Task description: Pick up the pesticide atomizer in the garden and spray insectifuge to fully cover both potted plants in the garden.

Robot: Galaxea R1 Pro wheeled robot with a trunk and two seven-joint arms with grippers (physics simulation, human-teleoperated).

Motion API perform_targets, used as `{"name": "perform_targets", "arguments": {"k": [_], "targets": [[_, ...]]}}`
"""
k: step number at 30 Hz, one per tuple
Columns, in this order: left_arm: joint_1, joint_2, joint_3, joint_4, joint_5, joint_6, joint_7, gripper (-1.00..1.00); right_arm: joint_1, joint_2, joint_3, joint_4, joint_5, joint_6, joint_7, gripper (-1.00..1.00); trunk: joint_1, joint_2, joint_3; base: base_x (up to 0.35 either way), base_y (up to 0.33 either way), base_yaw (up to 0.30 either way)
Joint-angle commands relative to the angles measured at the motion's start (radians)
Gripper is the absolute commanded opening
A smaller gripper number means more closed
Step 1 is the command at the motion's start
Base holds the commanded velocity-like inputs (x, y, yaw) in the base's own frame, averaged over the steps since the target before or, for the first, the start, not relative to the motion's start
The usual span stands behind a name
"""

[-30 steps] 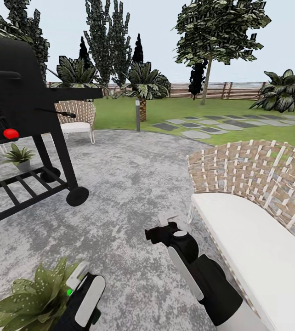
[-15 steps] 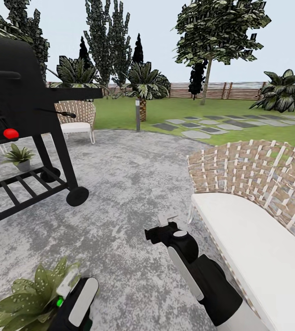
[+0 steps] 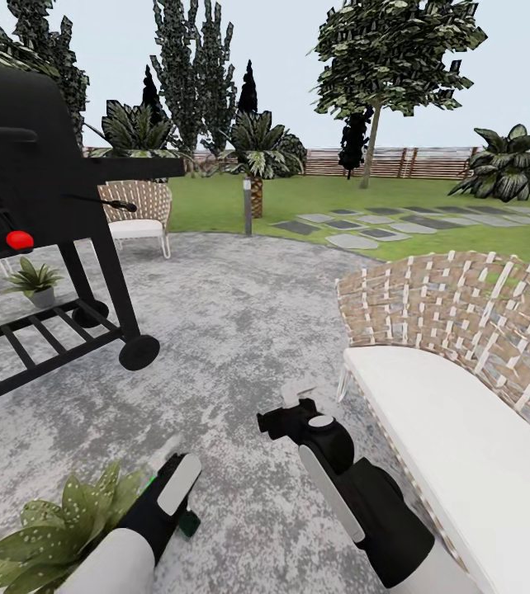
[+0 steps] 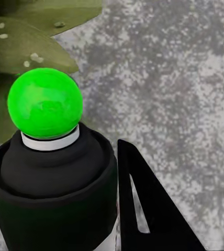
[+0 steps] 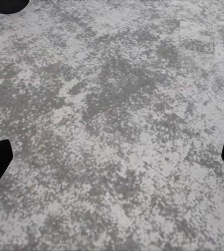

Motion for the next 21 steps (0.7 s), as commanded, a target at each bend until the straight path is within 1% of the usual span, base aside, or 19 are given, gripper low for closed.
{"name": "perform_targets", "arguments": {"k": [1, 6, 9, 12, 13, 14, 16, 17, 19, 21], "targets": [[-0.012, -0.001, -0.003, 0.007, 0.000, 0.027, -0.002, -1.00, 0.000, 0.000, 0.000, 0.000, 0.000, 0.000, 0.000, 1.00, 0.000, 0.000, 0.000, 0.000, 0.000, 0.000], [-0.074, 0.004, -0.004, 0.024, -0.001, 0.137, 0.005, -1.00, 0.000, 0.000, 0.000, -0.004, 0.000, -0.007, -0.001, 1.00, 0.000, 0.000, 0.000, 0.000, 0.000, 0.000], [-0.097, 0.011, -0.002, 0.037, 0.000, 0.193, 0.007, -1.00, 0.000, 0.000, 0.000, -0.005, 0.000, -0.014, 0.000, 1.00, 0.000, 0.000, 0.000, 0.000, 0.000, 0.000], [-0.111, 0.017, 0.002, 0.075, 0.006, 0.205, 0.002, -1.00, 0.000, 0.000, -0.001, -0.005, 0.000, -0.014, -0.001, 1.00, 0.000, 0.000, 0.000, 0.000, 0.000, 0.000], [-0.131, 0.022, 0.005, 0.113, 0.009, 0.206, -0.001, -1.00, 0.000, 0.000, -0.001, -0.005, 0.000, -0.014, -0.001, 1.00, 0.000, 0.000, 0.000, 0.000, 0.000, 0.000], [-0.156, 0.036, 0.006, 0.158, 0.015, 0.207, -0.003, -1.00, 0.000, 0.000, -0.001, -0.005, 0.000, -0.014, -0.001, 1.00, 0.000, 0.000, 0.000, 0.000, 0.000, 0.000], [-0.174, 0.054, 0.007, 0.187, 0.018, 0.208, -0.001, -1.00, 0.000, 0.000, -0.001, -0.005, 0.000, -0.014, -0.001, 1.00, 0.000, 0.000, 0.000, 0.000, 0.000, 0.000], [-0.178, 0.068, 0.007, 0.193, 0.019, 0.211, 0.004, -1.00, 0.000, 0.000, -0.002, -0.005, 0.000, -0.014, 0.000, 1.00, 0.000, 0.000, 0.000, 0.000, 0.000, 0.000], [-0.183, 0.096, 0.007, 0.197, 0.019, 0.240, 0.010, -1.00, 0.000, 0.000, -0.002, -0.005, 0.000, -0.014, 0.000, 1.00, 0.000, 0.000, 0.000, 0.000, 0.000, 0.000], [-0.185, 0.102, 0.007, 0.187, 0.017, 0.255, 0.012, -1.00, 0.000, 0.000, -0.002, -0.005, 0.000, -0.014, -0.001, 1.00, 0.000, 0.000, 0.000, 0.000, 0.000, 0.000]]}}
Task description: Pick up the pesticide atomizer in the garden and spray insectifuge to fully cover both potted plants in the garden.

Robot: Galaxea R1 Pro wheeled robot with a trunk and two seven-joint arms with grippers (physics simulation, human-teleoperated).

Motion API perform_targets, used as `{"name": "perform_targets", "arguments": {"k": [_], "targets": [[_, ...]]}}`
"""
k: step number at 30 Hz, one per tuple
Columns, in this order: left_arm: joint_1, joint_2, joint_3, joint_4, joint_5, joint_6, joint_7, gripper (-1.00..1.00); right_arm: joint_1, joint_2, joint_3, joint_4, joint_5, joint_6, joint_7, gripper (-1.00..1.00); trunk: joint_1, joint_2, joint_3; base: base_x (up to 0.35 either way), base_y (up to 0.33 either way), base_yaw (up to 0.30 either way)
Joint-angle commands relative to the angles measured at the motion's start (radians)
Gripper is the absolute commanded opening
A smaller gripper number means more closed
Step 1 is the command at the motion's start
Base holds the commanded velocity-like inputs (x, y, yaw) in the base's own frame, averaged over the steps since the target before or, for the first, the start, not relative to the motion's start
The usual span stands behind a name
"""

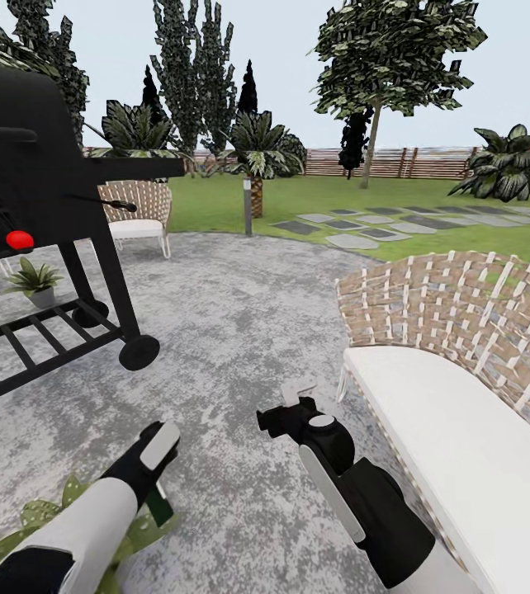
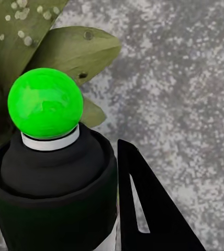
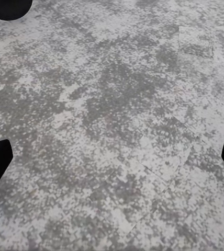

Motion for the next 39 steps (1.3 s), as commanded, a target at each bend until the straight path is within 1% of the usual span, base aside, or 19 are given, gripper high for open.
{"name": "perform_targets", "arguments": {"k": [1, 3, 4, 6, 22, 23, 24, 26, 27, 28, 29, 30, 32, 36, 37, 38, 39], "targets": [[-0.004, 0.001, 0.000, -0.001, 0.000, 0.012, 0.001, -1.00, 0.000, 0.000, 0.000, 0.000, 0.000, 0.000, 0.000, 1.00, 0.000, 0.000, 0.000, 0.000, 0.000, 0.000], [-0.014, 0.001, 0.001, -0.003, 0.000, 0.039, 0.008, -1.00, 0.000, 0.000, 0.000, 0.000, 0.000, 0.000, 0.000, 1.00, 0.000, 0.000, 0.000, 0.000, 0.000, 0.000], [-0.025, 0.002, 0.009, -0.002, 0.001, 0.050, 0.035, -1.00, 0.000, 0.000, 0.000, 0.000, 0.000, 0.000, 0.000, 1.00, 0.000, 0.000, 0.000, 0.000, 0.000, 0.000], [-0.034, 0.002, 0.015, -0.002, 0.002, 0.062, 0.058, -1.00, 0.000, 0.000, 0.000, 0.000, 0.000, 0.000, 0.001, 1.00, 0.000, 0.000, 0.000, 0.000, 0.000, 0.000], [-0.036, -0.002, 0.020, 0.001, 0.005, 0.065, 0.061, -1.00, 0.000, 0.000, 0.000, 0.000, 0.000, 0.000, 0.000, 1.00, 0.000, 0.000, 0.000, 0.000, 0.000, 0.000], [-0.036, -0.008, 0.023, -0.001, 0.005, 0.065, 0.055, -1.00, 0.000, 0.000, -0.001, 0.000, 0.000, 0.000, 0.000, 1.00, 0.000, 0.000, 0.000, 0.000, 0.000, 0.000], [-0.036, -0.011, 0.028, -0.002, 0.014, 0.065, 0.049, -1.00, 0.000, 0.000, -0.001, 0.000, 0.000, 0.000, 0.001, 1.00, 0.000, 0.000, 0.000, 0.000, 0.000, 0.000], [-0.036, -0.022, 0.035, -0.002, 0.050, 0.064, 0.036, -1.00, 0.000, 0.000, -0.001, 0.000, 0.000, 0.000, 0.001, 1.00, 0.000, 0.000, 0.000, 0.000, 0.000, 0.000], [-0.036, -0.034, 0.035, -0.002, 0.061, 0.062, 0.029, -1.00, 0.000, 0.000, -0.003, 0.000, 0.000, 0.000, 0.001, 1.00, 0.000, 0.000, 0.000, 0.000, 0.000, 0.000], [-0.036, -0.065, 0.034, -0.003, 0.069, 0.055, 0.022, -1.00, 0.000, 0.000, -0.007, -0.001, 0.000, 0.000, 0.000, 1.00, 0.000, 0.000, 0.000, 0.000, 0.000, 0.000], [-0.036, -0.084, 0.033, -0.003, 0.071, 0.054, 0.018, -1.00, 0.000, 0.000, -0.008, -0.001, 0.000, 0.000, -0.001, 1.00, 0.000, 0.000, 0.000, 0.000, 0.000, 0.000], [-0.036, -0.092, 0.032, -0.004, 0.072, 0.053, 0.015, -1.00, 0.000, 0.000, -0.009, -0.001, 0.000, 0.000, -0.001, 1.00, 0.000, 0.000, 0.000, 0.000, 0.000, 0.000], [-0.036, -0.097, 0.032, -0.006, 0.072, 0.052, 0.014, -1.00, 0.000, 0.000, -0.009, 0.000, 0.000, 0.000, -0.001, 1.00, 0.000, 0.000, 0.000, 0.000, 0.000, 0.000], [-0.035, -0.098, 0.031, -0.022, 0.072, 0.051, 0.013, -1.00, 0.000, 0.000, -0.009, 0.000, 0.000, 0.000, -0.002, 1.00, 0.000, 0.000, 0.000, 0.000, 0.000, 0.000], [-0.034, -0.098, 0.030, -0.052, 0.071, 0.052, 0.016, -1.00, 0.000, 0.000, -0.009, 0.000, 0.000, 0.000, -0.002, 1.00, 0.000, 0.000, 0.000, 0.000, 0.000, 0.000], [-0.029, -0.099, 0.029, -0.105, 0.071, 0.055, 0.020, -1.00, 0.000, 0.000, -0.010, 0.000, 0.000, 0.000, -0.002, 1.00, 0.000, 0.000, 0.000, 0.000, 0.000, 0.000], [-0.010, -0.098, 0.027, -0.204, 0.071, 0.062, 0.024, -1.00, 0.000, 0.000, -0.011, 0.000, 0.000, 0.000, -0.002, 1.00, 0.000, 0.000, 0.000, 0.000, 0.000, 0.000]]}}
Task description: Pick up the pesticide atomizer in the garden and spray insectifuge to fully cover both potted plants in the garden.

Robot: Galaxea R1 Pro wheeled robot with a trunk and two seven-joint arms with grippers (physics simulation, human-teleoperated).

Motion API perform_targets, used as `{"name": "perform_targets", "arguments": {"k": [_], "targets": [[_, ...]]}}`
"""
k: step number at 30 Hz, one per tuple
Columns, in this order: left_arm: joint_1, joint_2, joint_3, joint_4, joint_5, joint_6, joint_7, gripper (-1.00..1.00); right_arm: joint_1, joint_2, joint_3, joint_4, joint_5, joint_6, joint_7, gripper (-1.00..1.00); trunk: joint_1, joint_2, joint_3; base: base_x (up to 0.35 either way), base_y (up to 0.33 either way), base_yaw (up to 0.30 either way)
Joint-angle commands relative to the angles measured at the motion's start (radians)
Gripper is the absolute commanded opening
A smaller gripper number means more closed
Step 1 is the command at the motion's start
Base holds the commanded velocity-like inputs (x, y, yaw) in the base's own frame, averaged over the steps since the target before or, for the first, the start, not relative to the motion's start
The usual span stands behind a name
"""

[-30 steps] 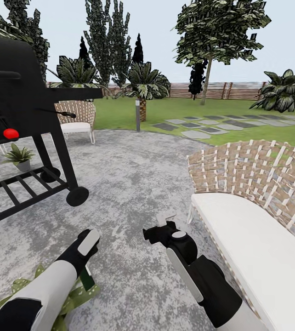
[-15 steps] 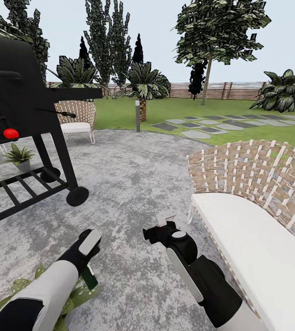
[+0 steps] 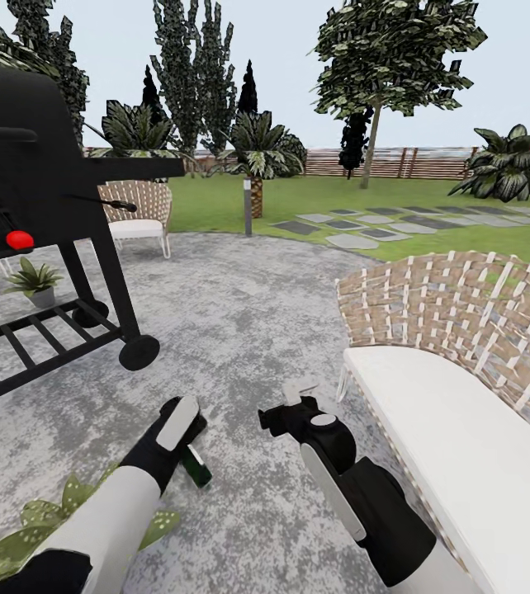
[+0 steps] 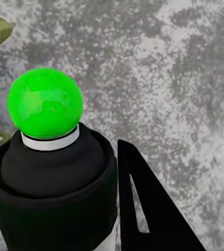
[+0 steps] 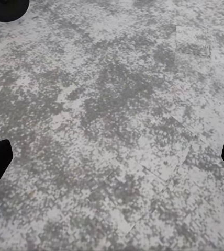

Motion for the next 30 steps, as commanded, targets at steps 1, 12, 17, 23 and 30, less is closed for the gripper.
{"name": "perform_targets", "arguments": {"k": [1, 12, 17, 23, 30], "targets": [[0.024, 0.001, -0.006, -0.091, 0.000, 0.013, 0.003, -1.00, 0.000, 0.000, -0.001, 0.000, 0.000, 0.000, 0.000, 1.00, 0.000, 0.000, 0.000, 0.000, 0.000, 0.000], [0.329, 0.213, -0.069, -0.884, -0.001, 0.261, 0.063, -1.00, 0.000, -0.001, -0.132, 0.005, -0.001, -0.026, 0.008, 1.00, 0.000, 0.000, 0.000, -0.047, 0.034, 0.000], [0.346, 0.298, -0.063, -0.875, 0.000, 0.302, -0.178, -1.00, 0.000, 0.009, -0.134, 0.005, -0.003, -0.027, 0.012, 1.00, 0.000, 0.000, 0.000, -0.205, 0.254, 0.000], [0.346, 0.304, -0.061, -0.882, 0.000, 0.340, -0.296, -1.00, 0.000, 0.011, -0.135, 0.005, -0.005, -0.021, 0.014, 1.00, 0.000, 0.000, 0.000, -0.195, 0.276, 0.125], [0.346, 0.309, -0.063, -0.875, -0.007, 0.370, -0.402, -1.00, 0.000, 0.002, -0.092, 0.002, -0.008, -0.014, 0.018, 1.00, 0.000, 0.000, 0.000, -0.047, 0.324, 0.256]]}}
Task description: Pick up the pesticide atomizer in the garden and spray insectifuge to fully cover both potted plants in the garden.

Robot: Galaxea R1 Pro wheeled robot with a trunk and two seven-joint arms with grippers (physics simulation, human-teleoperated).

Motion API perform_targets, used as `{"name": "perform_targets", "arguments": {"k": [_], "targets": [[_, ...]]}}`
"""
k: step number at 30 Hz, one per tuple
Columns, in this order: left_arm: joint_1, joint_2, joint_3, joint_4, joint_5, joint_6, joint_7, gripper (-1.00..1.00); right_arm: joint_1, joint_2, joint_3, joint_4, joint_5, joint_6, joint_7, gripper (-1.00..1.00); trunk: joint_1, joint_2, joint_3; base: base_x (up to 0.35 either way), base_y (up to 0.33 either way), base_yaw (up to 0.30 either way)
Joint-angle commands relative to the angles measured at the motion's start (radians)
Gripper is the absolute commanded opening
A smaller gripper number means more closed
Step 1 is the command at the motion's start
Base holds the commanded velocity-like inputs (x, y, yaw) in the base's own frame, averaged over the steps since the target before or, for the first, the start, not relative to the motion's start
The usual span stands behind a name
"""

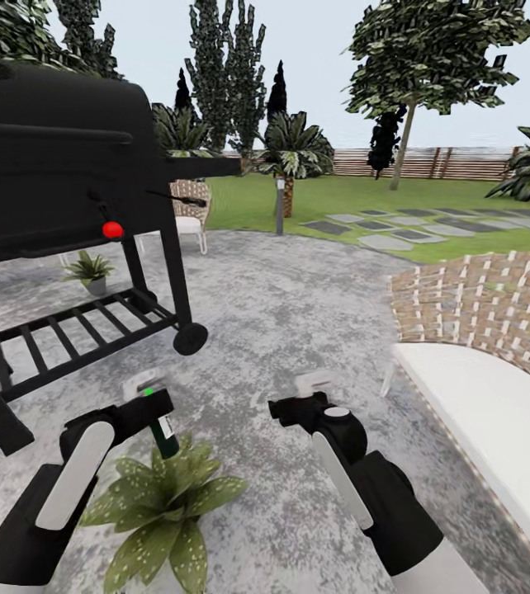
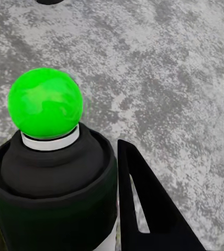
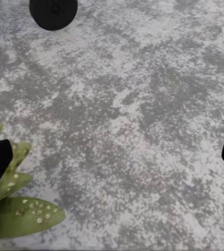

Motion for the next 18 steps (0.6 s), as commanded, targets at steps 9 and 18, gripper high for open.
{"name": "perform_targets", "arguments": {"k": [9, 18], "targets": [[0.000, 0.081, 0.002, 0.008, 0.001, 0.002, -0.162, -1.00, 0.000, 0.000, 0.000, 0.000, -0.005, 0.015, 0.002, 1.00, 0.000, 0.000, 0.000, 0.000, 0.339, 0.269], [0.239, 0.270, 0.038, 0.017, -0.051, -0.088, -0.617, -1.00, 0.000, -0.001, 0.009, -0.002, 0.000, 0.043, 0.169, 1.00, 0.000, 0.000, 0.000, 0.040, 0.339, 0.256]]}}
